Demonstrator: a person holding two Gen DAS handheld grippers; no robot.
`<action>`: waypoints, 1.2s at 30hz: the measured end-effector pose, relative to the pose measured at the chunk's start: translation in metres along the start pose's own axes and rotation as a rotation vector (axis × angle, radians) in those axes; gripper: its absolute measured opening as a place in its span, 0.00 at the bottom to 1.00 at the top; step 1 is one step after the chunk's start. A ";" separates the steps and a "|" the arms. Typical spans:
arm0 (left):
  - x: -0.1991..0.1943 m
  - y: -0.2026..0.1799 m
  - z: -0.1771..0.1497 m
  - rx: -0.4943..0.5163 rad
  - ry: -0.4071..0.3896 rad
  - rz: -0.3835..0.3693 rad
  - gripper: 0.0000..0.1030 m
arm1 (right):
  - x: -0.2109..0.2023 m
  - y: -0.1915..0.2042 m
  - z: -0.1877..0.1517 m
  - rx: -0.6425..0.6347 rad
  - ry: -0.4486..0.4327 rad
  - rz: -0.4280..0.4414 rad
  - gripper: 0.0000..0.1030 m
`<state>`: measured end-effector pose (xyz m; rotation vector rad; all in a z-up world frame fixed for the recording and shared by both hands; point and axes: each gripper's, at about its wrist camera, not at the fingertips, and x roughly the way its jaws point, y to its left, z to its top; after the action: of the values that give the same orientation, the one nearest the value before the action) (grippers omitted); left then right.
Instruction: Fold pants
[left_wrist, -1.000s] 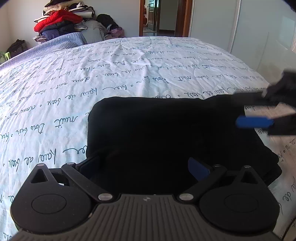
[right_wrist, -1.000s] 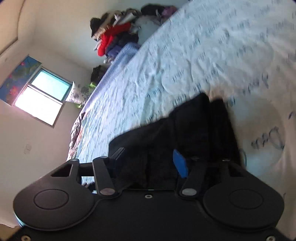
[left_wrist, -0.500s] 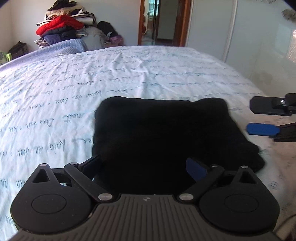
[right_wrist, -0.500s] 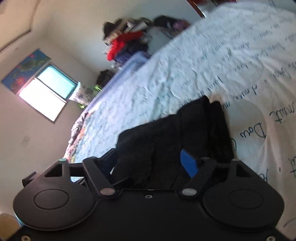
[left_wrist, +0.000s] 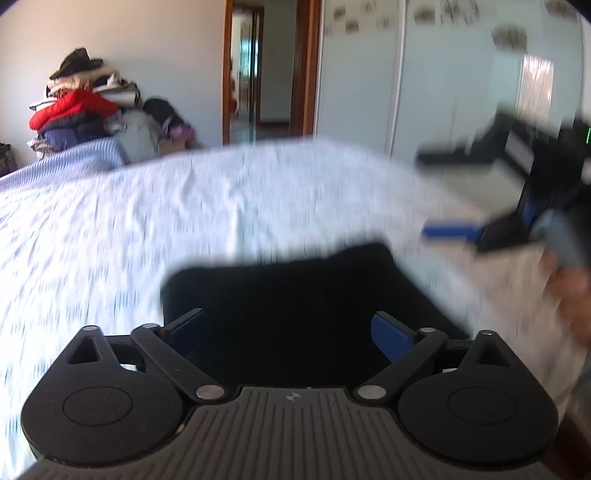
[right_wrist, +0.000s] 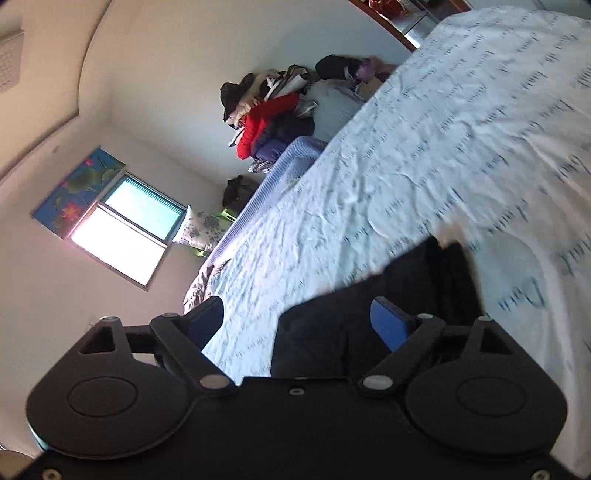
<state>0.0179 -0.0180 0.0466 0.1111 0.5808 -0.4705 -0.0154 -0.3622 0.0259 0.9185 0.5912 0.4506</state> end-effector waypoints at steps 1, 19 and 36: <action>0.010 0.006 0.011 -0.017 -0.004 -0.013 0.98 | 0.012 -0.001 0.006 0.014 0.006 0.004 0.86; 0.056 0.028 -0.007 -0.169 0.091 -0.036 1.00 | 0.017 -0.037 -0.016 0.186 0.037 0.087 0.92; 0.034 -0.012 -0.062 -0.079 0.089 0.121 1.00 | 0.012 0.011 -0.072 -0.312 0.026 -0.322 0.88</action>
<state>0.0060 -0.0280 -0.0231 0.0912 0.6754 -0.3260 -0.0540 -0.3057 -0.0022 0.5085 0.6578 0.2542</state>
